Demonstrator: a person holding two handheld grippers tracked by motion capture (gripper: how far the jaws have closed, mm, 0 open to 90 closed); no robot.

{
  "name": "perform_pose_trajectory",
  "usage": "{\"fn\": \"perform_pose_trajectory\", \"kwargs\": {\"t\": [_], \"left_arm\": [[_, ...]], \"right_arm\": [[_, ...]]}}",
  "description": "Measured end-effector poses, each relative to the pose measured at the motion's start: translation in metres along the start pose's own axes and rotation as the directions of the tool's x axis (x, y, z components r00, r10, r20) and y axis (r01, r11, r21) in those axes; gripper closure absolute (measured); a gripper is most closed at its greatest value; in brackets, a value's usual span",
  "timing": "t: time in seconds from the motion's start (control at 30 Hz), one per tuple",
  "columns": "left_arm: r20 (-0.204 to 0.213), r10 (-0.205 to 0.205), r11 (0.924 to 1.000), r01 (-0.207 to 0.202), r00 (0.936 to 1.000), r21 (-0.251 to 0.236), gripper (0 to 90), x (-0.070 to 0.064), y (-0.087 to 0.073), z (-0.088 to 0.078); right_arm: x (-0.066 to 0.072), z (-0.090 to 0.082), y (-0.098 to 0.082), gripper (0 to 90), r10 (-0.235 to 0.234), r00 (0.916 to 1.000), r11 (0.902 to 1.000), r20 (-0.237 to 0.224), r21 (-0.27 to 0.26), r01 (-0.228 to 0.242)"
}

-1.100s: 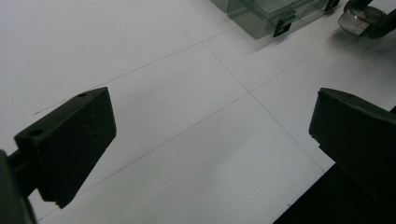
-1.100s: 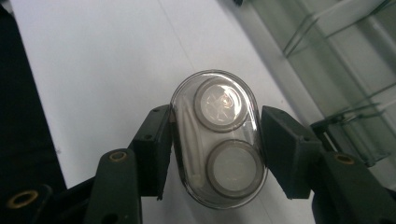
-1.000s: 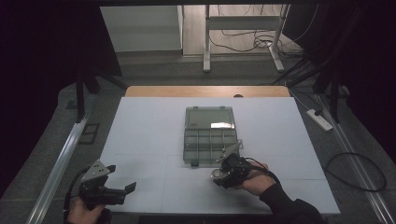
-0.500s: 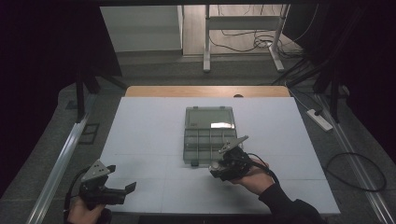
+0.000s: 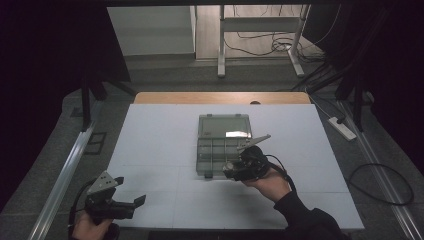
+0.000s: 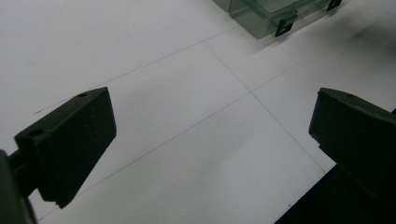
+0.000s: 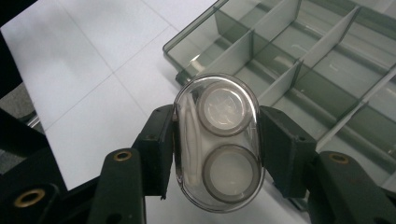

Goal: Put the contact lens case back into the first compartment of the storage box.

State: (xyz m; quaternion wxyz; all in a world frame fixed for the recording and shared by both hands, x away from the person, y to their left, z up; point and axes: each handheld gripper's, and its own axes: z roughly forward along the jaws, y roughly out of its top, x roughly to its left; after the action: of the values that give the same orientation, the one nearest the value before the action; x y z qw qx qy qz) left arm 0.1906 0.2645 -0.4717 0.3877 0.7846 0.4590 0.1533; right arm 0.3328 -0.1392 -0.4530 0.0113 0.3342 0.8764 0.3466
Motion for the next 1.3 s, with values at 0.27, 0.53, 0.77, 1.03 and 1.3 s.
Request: {"fn": "perform_pose_trajectory", "kwargs": {"t": [0.27,0.53,0.77,1.03,1.3], "left_arm": [[0.000,0.000,1.0000,0.000,1.0000,0.001,0.6,0.000,0.000,0.000],[0.000,0.000,1.0000,0.000,1.0000,0.001,0.7,0.000,0.000,0.000],[0.000,-0.001,1.0000,0.001,1.0000,0.001,0.7,0.000,0.000,0.000],[0.000,-0.001,1.0000,0.001,1.0000,0.001,0.7,0.000,0.000,0.000],[0.000,-0.002,1.0000,0.002,1.0000,0.001,0.8,0.001,0.000,0.000]], "right_arm": [[-0.002,0.006,0.012,48.0,0.030,0.9994,0.9990,0.017,-0.032,-0.030],[-0.007,0.013,0.024,48.1,0.081,0.9966,0.9946,0.016,-0.066,-0.080],[-0.009,0.023,0.033,48.2,0.094,0.9941,0.9933,0.054,-0.074,-0.089],[-0.012,0.030,0.040,48.2,0.113,0.9909,0.9909,0.072,-0.080,-0.107],[-0.012,0.040,0.048,48.3,0.120,0.9891,0.9899,0.084,-0.086,-0.113]]}}
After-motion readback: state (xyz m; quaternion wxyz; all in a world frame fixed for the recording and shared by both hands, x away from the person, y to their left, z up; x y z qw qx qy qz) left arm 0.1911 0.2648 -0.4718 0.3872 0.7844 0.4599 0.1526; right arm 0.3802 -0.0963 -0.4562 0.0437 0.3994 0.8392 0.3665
